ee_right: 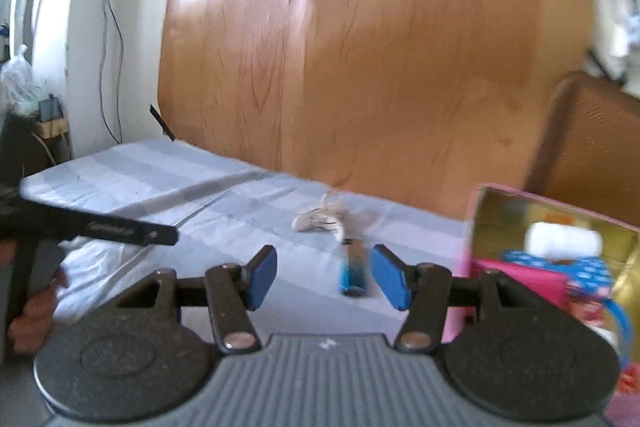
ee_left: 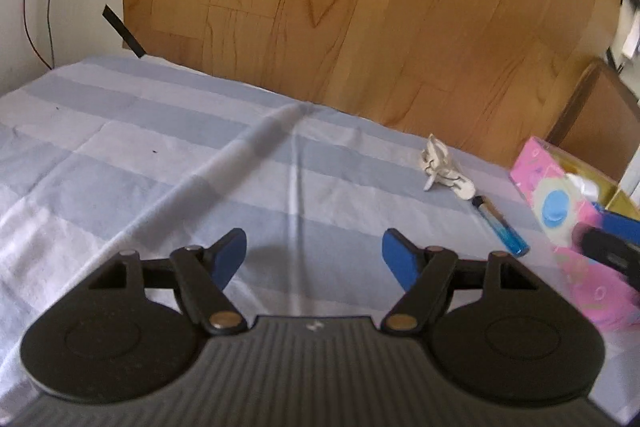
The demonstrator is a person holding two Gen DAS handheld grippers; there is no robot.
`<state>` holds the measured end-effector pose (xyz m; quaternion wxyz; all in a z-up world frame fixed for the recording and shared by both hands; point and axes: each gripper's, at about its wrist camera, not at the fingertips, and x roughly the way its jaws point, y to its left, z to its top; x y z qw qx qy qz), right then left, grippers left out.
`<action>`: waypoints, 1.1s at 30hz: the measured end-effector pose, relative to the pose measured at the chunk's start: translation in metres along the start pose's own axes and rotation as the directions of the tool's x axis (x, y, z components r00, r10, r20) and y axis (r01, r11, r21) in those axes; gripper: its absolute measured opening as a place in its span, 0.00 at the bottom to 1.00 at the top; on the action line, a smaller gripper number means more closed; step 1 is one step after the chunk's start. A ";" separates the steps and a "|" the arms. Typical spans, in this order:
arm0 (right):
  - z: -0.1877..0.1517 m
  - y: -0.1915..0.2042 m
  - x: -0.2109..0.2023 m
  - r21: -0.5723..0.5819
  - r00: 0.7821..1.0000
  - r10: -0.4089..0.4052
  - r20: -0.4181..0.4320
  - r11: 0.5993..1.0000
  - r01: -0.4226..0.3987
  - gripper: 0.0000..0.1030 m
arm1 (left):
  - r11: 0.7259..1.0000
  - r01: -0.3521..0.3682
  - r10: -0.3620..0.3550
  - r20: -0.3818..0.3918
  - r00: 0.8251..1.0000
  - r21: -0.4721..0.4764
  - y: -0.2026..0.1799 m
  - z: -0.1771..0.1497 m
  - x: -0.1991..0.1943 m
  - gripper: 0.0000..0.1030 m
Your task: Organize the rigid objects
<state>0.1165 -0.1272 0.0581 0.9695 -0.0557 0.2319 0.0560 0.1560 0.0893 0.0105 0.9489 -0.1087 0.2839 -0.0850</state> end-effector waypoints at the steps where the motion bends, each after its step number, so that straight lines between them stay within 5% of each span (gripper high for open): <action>1: 0.008 0.001 0.019 0.023 1.000 0.001 -0.028 1.000 0.000 0.54 | 1.000 0.010 -0.010 0.001 1.000 -0.003 0.000 0.001 0.000 0.75; 10: 0.049 0.001 0.161 0.146 0.975 -0.074 -0.210 0.984 0.107 0.73 | 0.998 0.053 -0.054 -0.029 0.998 -0.038 0.004 0.001 0.003 0.78; 14: 0.038 0.005 0.193 0.112 0.951 -0.064 -0.303 0.988 0.102 0.57 | 0.998 0.053 -0.054 -0.035 0.998 -0.030 0.004 0.001 0.004 0.79; 19: 0.030 0.017 0.175 0.056 0.961 -0.071 -0.266 0.994 0.089 0.57 | 0.998 0.053 -0.054 -0.036 0.998 -0.031 0.004 0.002 0.004 0.79; 25: 0.002 0.053 0.109 -0.089 0.976 0.069 -0.207 0.992 -0.089 0.57 | 0.994 0.069 -0.072 -0.034 0.997 -0.082 0.014 0.002 0.005 0.79; 33: -0.046 0.062 -0.007 -0.174 0.946 0.255 -0.200 0.941 -0.291 0.57 | 0.993 0.099 -0.102 -0.035 0.994 -0.067 0.012 0.001 0.003 0.83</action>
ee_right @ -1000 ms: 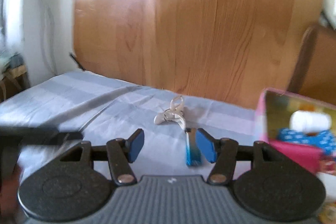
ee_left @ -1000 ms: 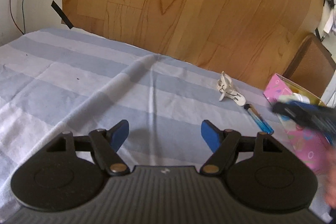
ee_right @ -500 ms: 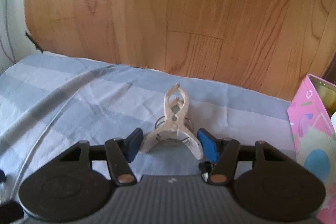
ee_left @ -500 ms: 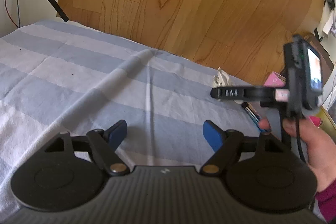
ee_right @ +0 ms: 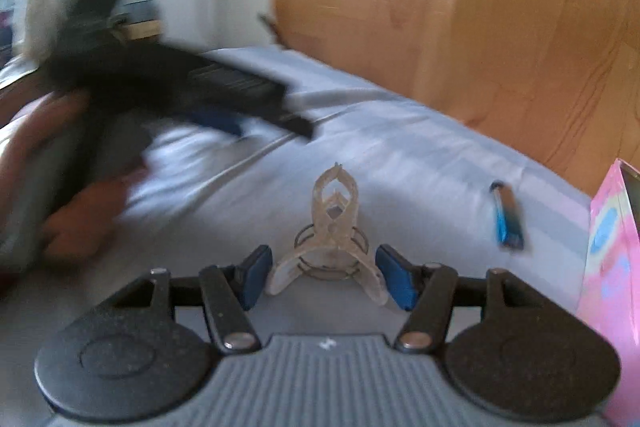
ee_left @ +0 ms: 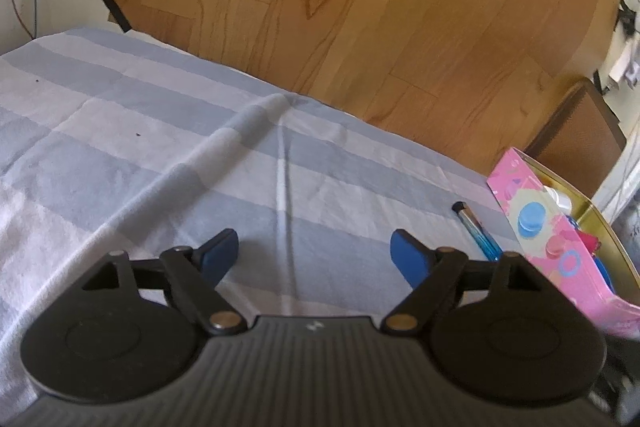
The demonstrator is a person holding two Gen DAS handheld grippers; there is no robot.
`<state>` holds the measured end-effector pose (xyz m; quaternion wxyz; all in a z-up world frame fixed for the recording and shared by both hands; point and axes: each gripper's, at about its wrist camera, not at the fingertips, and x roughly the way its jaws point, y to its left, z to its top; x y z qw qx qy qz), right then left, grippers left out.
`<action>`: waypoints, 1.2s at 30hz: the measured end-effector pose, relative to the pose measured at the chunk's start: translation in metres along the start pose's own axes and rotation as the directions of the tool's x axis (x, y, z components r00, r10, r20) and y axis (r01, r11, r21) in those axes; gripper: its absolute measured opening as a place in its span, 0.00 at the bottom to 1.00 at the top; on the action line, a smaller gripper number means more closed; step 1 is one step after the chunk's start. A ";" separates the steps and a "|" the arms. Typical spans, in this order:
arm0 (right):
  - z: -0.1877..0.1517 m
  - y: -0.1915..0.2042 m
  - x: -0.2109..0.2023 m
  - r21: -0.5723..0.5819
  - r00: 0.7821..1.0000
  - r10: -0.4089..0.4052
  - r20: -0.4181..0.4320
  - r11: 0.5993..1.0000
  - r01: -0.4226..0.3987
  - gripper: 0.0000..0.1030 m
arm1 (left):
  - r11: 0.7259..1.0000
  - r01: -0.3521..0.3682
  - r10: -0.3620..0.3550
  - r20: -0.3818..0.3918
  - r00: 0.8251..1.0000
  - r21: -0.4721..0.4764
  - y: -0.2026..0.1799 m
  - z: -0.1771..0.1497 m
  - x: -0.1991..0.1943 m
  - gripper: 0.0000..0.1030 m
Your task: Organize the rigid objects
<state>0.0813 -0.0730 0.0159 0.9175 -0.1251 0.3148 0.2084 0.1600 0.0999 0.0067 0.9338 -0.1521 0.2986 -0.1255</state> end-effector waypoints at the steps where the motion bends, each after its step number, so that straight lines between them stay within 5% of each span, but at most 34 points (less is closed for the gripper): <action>1: -0.008 0.004 -0.013 -0.007 1.000 0.022 0.004 1.000 -0.022 0.58 | 1.000 0.008 -0.008 -0.003 1.000 0.008 -0.001 -0.001 0.000 0.83; 3: -0.022 0.011 -0.033 -0.022 0.999 0.036 0.004 0.999 -0.035 0.58 | 0.999 0.024 -0.024 -0.011 1.000 0.024 -0.003 -0.002 -0.001 0.83; 7: -0.042 0.012 -0.064 0.011 0.998 -0.032 0.056 0.999 0.031 0.74 | 0.998 0.027 -0.026 -0.002 1.000 0.064 -0.008 -0.006 -0.004 0.83; 15: -0.068 -0.018 -0.084 0.199 0.995 -0.037 0.090 0.980 0.018 0.74 | 0.996 -0.014 0.012 0.022 1.000 0.093 -0.014 -0.008 -0.006 0.83; 24: -0.074 -0.025 -0.085 0.221 0.988 -0.003 0.152 0.975 -0.031 0.70 | 0.999 -0.047 0.046 0.029 0.999 0.021 -0.009 -0.027 -0.040 0.83; 36: -0.076 -0.031 -0.085 0.266 0.987 -0.011 0.160 0.963 -0.032 0.56 | 0.970 0.119 -0.118 -0.021 0.993 0.210 -0.070 -0.086 -0.113 0.81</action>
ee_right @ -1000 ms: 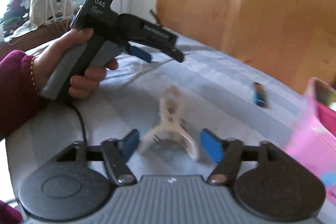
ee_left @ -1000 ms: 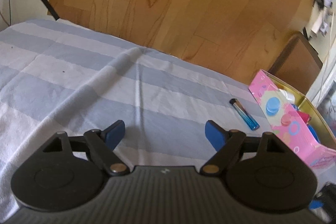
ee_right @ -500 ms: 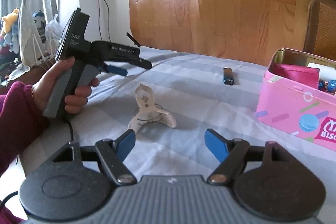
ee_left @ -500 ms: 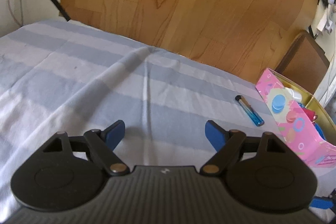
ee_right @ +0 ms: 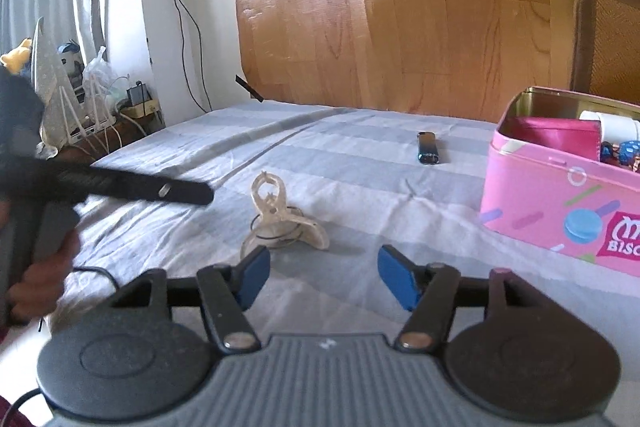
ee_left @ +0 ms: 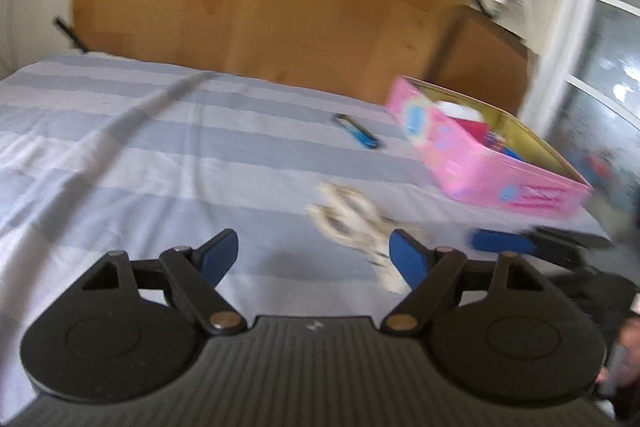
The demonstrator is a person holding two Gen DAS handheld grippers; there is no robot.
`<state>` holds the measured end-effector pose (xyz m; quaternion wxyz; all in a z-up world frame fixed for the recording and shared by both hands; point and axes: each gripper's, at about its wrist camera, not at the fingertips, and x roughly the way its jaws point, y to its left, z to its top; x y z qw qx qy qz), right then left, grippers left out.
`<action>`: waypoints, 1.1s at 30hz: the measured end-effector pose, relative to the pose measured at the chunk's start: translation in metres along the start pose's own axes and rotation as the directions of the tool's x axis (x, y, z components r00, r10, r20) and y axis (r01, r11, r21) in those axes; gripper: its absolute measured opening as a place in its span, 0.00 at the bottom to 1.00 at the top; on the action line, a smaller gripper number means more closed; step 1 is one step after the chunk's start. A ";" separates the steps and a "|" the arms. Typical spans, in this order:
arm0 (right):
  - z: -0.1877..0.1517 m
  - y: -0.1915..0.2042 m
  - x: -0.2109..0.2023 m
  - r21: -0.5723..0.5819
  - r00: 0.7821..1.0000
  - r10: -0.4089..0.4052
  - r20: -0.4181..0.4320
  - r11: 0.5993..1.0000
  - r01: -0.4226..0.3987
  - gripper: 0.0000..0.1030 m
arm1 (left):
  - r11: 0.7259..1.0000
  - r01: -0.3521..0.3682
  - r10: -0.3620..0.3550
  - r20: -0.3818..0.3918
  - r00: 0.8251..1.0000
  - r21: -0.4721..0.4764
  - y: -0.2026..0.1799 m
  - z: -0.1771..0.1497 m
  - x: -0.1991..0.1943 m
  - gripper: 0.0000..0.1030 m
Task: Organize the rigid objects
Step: 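Move the left tool to the white clip and close on it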
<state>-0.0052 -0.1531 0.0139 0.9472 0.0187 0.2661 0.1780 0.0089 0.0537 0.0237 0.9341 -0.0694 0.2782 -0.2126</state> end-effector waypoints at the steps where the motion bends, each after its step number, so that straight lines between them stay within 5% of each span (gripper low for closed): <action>1: 0.001 -0.001 0.001 0.003 1.000 -0.003 -0.007 1.000 0.003 0.52 | 1.000 0.026 -0.026 0.002 1.000 0.011 -0.007 0.000 -0.001 0.81; 6: 0.007 -0.007 0.010 -0.023 0.999 -0.024 -0.031 0.999 0.023 0.40 | 0.992 0.092 -0.091 -0.024 0.996 0.084 -0.036 0.001 0.007 0.74; 12: 0.019 -0.011 0.010 -0.116 1.000 -0.011 -0.006 0.993 0.010 0.40 | 0.992 -0.017 0.029 -0.091 0.995 0.127 -0.046 -0.004 0.029 0.62; 18: 0.024 -0.017 0.022 -0.099 0.999 0.033 -0.018 0.994 -0.035 0.40 | 0.983 -0.143 0.154 -0.098 0.983 0.115 -0.043 -0.004 0.031 0.62; 33: 0.019 -0.011 0.028 -0.104 0.999 0.032 -0.031 0.994 -0.036 0.40 | 0.984 -0.163 0.171 -0.134 0.976 0.072 -0.042 -0.007 0.033 0.63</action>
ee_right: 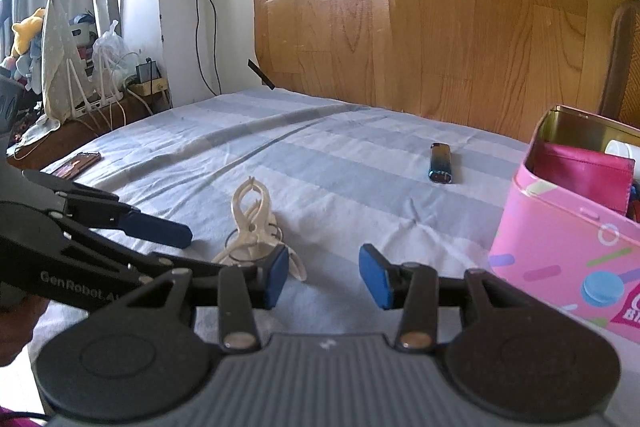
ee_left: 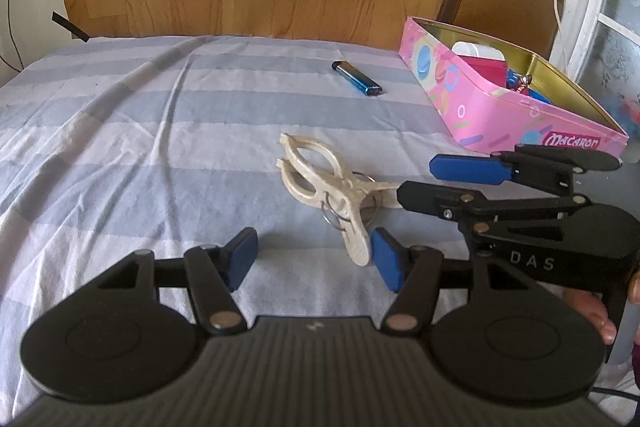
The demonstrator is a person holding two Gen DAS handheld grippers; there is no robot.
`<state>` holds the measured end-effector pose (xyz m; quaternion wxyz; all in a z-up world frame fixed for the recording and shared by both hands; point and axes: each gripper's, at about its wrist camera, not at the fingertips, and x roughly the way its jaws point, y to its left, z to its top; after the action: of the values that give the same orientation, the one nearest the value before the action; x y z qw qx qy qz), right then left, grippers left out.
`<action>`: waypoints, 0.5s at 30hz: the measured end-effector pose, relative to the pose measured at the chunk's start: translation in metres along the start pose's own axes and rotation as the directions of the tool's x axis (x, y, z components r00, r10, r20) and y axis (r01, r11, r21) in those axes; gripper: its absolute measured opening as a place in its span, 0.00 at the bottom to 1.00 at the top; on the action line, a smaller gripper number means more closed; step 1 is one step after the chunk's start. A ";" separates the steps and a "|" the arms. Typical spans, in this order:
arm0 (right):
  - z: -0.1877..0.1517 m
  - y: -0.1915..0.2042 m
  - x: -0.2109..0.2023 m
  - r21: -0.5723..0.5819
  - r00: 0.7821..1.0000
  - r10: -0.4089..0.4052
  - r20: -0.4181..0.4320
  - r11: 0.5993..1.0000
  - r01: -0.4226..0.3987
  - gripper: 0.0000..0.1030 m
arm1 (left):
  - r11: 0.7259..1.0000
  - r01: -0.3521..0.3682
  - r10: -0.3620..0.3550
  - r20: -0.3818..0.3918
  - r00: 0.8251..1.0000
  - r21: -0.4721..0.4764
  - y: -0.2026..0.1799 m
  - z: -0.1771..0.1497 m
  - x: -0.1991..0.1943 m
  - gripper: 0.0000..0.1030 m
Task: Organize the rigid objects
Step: 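Move the left tool to the white clip and close on it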
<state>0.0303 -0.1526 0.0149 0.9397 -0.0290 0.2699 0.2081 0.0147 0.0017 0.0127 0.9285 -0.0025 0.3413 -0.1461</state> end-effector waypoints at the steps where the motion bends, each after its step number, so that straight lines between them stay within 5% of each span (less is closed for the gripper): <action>1: 0.000 0.000 0.000 -0.002 1.000 0.001 0.000 1.000 -0.001 0.40 | 1.000 -0.001 0.001 0.000 1.000 0.000 0.000 0.000 0.000 0.63; 15: -0.003 0.004 -0.003 -0.011 1.000 -0.008 0.018 1.000 0.008 0.40 | 1.000 -0.009 0.009 0.006 1.000 -0.004 0.006 -0.001 -0.003 0.63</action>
<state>0.0247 -0.1509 0.0142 0.9427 -0.0333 0.2601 0.2061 0.0134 0.0083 0.0128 0.9301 -0.0033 0.3391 -0.1413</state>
